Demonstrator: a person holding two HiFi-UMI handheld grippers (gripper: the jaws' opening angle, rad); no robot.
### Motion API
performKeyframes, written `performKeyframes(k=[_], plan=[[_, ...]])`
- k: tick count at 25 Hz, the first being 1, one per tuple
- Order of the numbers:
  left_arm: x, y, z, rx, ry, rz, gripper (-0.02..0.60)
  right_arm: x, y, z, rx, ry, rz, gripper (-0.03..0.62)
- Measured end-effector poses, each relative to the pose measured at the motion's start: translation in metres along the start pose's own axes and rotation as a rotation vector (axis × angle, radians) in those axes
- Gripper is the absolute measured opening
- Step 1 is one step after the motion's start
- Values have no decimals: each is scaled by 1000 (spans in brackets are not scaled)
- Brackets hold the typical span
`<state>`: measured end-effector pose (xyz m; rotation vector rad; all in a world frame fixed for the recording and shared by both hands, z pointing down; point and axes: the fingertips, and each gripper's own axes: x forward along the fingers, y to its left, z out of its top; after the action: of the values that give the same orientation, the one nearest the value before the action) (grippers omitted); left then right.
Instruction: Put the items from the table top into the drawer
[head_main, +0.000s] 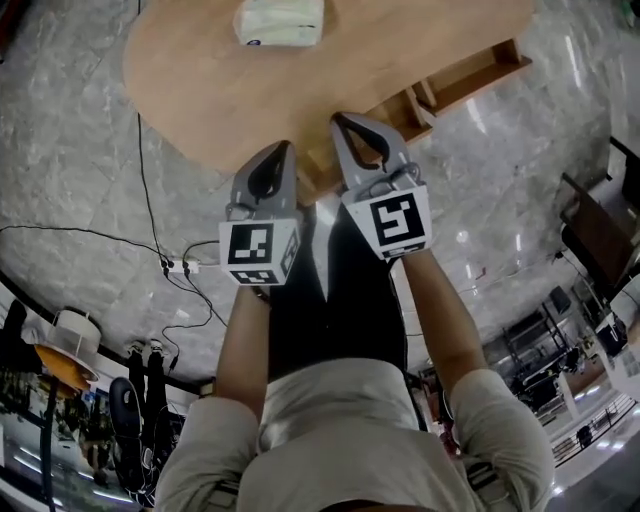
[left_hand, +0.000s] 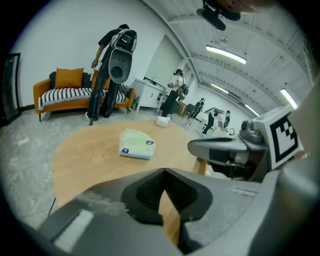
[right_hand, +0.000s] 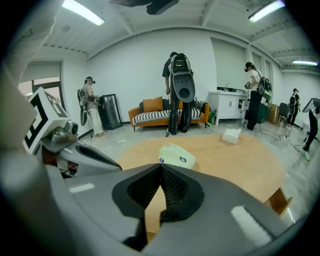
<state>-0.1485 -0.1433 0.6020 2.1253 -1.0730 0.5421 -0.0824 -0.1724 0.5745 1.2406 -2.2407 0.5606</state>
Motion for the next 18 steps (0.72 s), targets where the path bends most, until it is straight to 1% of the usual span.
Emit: performKeyframes(k=[2,5,8,10,11,12,13,16,18], plan=[[4,8,5,17,4,4,19,7,-6,6,4,-2,-15,8],[18,21,14,13,0,-3,20,28,-17,13,-7,8,-30,8],[34,35,22,31,13,-19,19,58,-36,19,-55,5,-52,8],[43,44,25,42,15,-23,20,76,-50,22,-106,31,-75,8],[46,48,24,45,20,-22,20,84,-56,22,-137,49,-81,27],[48,52,22,48,27,-21,20,91,-61,22,-166,71,-80,108],[49,56,19,50,33,-19,20,98,-65,21,-191,95,-75,152],[52,57,15,71,45,-11,20,115,-81,19,-256,156,-61,155],[51,54,13,95,46,-15,19,127,-89,12,-308,211,-46,171]])
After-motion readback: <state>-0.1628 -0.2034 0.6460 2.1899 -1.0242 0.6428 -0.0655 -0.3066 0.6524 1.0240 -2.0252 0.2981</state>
